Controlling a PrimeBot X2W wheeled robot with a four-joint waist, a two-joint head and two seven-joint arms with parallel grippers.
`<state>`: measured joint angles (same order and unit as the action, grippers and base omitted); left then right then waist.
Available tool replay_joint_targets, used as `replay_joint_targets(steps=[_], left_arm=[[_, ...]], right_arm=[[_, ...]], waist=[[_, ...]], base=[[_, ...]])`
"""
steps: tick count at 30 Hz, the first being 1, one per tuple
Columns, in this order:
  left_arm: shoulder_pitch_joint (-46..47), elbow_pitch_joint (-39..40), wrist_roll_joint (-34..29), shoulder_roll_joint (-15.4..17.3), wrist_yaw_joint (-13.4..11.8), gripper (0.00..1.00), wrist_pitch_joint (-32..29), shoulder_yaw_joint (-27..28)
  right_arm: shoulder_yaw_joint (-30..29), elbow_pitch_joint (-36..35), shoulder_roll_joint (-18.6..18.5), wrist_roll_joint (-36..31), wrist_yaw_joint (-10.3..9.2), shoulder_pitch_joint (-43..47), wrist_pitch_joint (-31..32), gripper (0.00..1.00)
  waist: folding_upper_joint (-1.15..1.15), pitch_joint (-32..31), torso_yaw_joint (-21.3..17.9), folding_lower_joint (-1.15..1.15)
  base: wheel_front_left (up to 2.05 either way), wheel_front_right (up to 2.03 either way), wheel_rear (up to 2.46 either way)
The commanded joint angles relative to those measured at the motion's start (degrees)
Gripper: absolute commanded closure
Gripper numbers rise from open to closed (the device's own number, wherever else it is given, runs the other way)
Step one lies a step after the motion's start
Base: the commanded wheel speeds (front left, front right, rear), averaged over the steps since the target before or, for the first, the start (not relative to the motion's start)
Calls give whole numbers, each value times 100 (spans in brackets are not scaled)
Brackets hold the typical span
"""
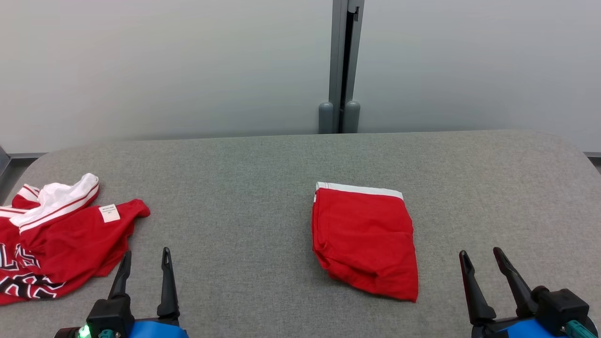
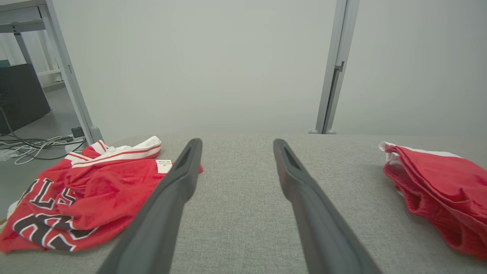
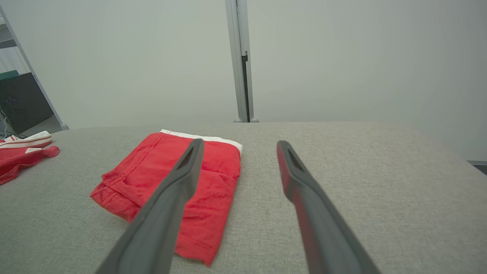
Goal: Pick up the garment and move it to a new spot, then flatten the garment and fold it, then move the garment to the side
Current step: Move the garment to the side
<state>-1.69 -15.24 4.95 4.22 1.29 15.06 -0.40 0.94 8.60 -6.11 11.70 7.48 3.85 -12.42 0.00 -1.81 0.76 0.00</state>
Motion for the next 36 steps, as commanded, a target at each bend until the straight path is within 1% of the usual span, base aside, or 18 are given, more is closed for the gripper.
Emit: replay_joint_targets(steps=[1, 4, 9, 17, 22, 27, 31, 36], left_arm=[[-12, 14, -8, 23, -23, 0, 17, 24], [-23, 27, 0, 27, -29, 0, 17, 33], [3, 15, 22, 32, -15, 0, 17, 33], [115, 35, 10, 13, -12, 0, 16, -47], [143, 41, 24, 1, -13, 0, 17, -90], [265, 70, 28, -17, -21, 0, 17, -149], [402, 74, 32, -35, -14, 0, 17, -206], [624, 46, 32, -59, 11, 0, 17, -313]], right_arm=[[-11, 26, -5, -26, 3, 90, 7, 0], [-6, 69, 13, -6, 3, 48, 17, 0], [88, 151, -1, -48, 3, -294, 18, 0], [243, 279, -326, -63, 3, -1161, 184, 0], [267, 530, -460, -65, 3, -1688, 451, 0], [324, 1002, -511, -13, 3, -2075, 672, 0], [368, 1527, -518, 31, 3, -2312, 767, 0], [403, 2220, -486, 87, 3, -2564, 707, 0]], waist=[[0, 3, 0, 0], [0, 9, -13, 0], [0, 23, -12, 0], [0, 102, 93, 0], [0, 206, 196, 0], [0, 431, 325, 0], [0, 629, 436, 0], [0, 893, 593, 0]], base=[[0, 0, 0], [0, 0, 0], [0, 0, 0], [0, 0, 0], [0, 0, 0], [0, 0, 0], [0, 0, 0], [0, 0, 0]])
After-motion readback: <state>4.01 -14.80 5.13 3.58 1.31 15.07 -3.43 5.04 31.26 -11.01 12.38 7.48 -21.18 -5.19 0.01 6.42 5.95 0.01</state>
